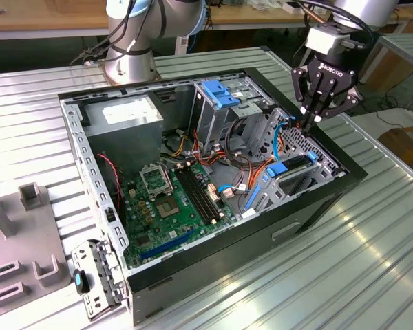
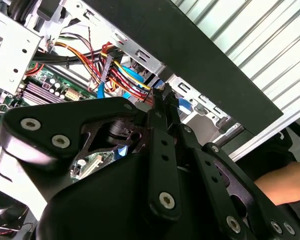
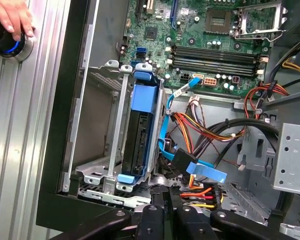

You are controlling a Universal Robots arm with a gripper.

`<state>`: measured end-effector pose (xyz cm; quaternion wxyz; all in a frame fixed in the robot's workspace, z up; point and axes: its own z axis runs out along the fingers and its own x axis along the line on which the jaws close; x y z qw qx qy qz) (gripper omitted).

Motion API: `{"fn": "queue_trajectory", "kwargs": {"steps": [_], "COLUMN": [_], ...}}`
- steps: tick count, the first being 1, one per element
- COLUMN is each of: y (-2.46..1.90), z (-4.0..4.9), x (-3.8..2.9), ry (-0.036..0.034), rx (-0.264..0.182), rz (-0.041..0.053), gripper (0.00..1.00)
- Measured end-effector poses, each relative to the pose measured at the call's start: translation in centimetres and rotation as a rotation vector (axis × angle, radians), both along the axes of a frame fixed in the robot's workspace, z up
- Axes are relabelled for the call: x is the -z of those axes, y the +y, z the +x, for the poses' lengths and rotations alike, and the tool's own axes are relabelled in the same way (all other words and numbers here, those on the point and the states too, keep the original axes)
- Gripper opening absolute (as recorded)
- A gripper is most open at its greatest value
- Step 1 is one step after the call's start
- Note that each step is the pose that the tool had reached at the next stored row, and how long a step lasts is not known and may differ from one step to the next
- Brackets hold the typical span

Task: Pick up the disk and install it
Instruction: 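Insert the first disk wire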

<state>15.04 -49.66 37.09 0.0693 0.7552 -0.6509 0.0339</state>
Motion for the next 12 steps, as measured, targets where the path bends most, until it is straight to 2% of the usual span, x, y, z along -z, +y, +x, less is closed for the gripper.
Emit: {"fn": "queue_trajectory", "kwargs": {"steps": [6,12], "y": [-0.01,-0.01], "z": [-0.08,-0.17], "x": [0.01,0.03], "ry": [0.0000,0.0000], "rx": [0.006,0.039], "rz": [0.0000,0.0001], "gripper": [0.16,0.16]}}
